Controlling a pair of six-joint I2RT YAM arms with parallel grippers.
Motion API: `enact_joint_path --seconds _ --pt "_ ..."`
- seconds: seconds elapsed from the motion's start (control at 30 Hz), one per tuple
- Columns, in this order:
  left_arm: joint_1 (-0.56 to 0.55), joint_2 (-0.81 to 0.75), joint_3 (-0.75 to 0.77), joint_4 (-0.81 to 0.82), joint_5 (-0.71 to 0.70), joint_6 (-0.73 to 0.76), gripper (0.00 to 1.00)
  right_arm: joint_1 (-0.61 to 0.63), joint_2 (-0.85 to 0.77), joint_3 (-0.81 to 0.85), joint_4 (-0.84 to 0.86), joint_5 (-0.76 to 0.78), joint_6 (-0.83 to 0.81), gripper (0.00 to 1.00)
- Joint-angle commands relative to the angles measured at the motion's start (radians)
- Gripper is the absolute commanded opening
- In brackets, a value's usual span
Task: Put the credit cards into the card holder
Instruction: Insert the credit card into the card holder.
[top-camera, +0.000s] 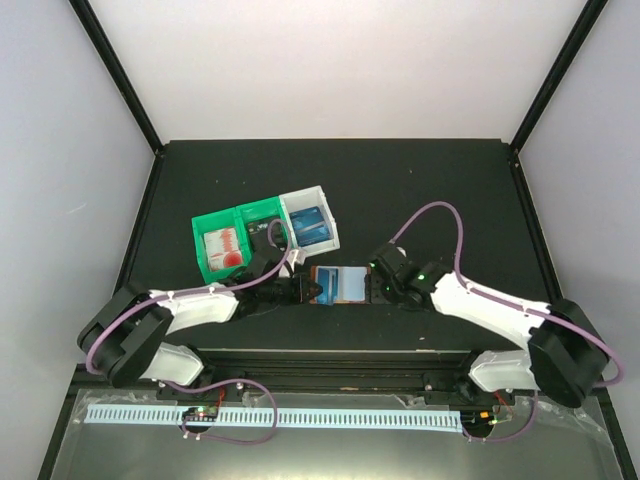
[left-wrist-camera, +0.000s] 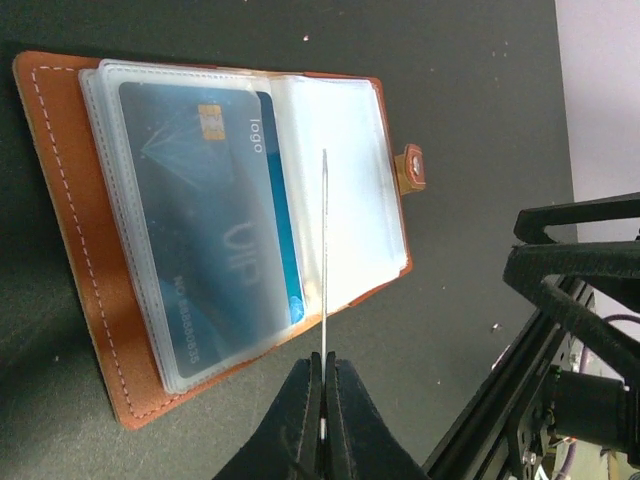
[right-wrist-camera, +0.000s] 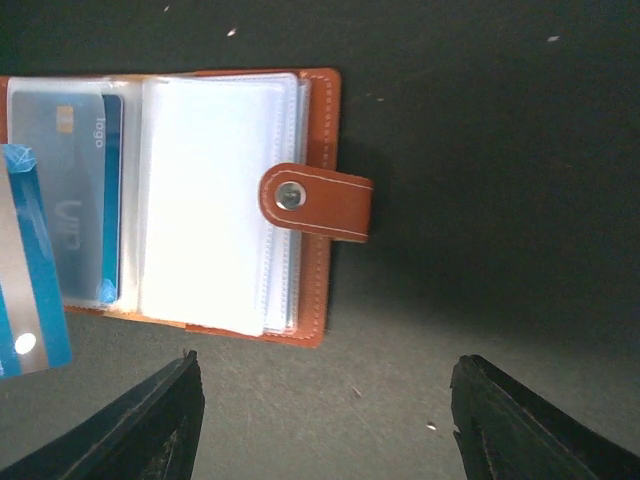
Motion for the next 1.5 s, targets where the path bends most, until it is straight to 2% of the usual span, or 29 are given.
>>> enact_joint_path --seconds 0.0,0.2,0.43,0.57,0.67,1.0,1.47 --pt "-0.007 0.040 0.041 0.080 0.008 -0.011 0.01 0.031 0.094 0.075 0.018 0.028 -0.015 0.69" --pt "-0.009 0.083 0.071 0.104 -0.027 -0.037 0.02 0.046 0.207 0.143 0.040 0.041 0.008 0.68" --pt "-0.008 0.153 0.090 0.150 -0.028 -0.060 0.02 0.060 0.314 0.193 -0.015 0.088 0.024 0.67" --pt "-0.008 0.194 0.093 0.187 -0.002 -0.074 0.02 0.061 0.354 0.191 -0.004 0.051 0.012 0.67" --pt "-0.008 0.222 0.095 0.208 0.006 -0.079 0.01 0.062 0.378 0.187 -0.005 0.044 0.020 0.63" --pt "-0.008 0.255 0.100 0.244 0.034 -0.112 0.01 0.063 0.372 0.155 0.020 0.028 0.052 0.50" --pt "-0.007 0.320 0.126 0.217 0.066 -0.226 0.02 0.063 0.357 0.132 0.042 0.015 0.070 0.47"
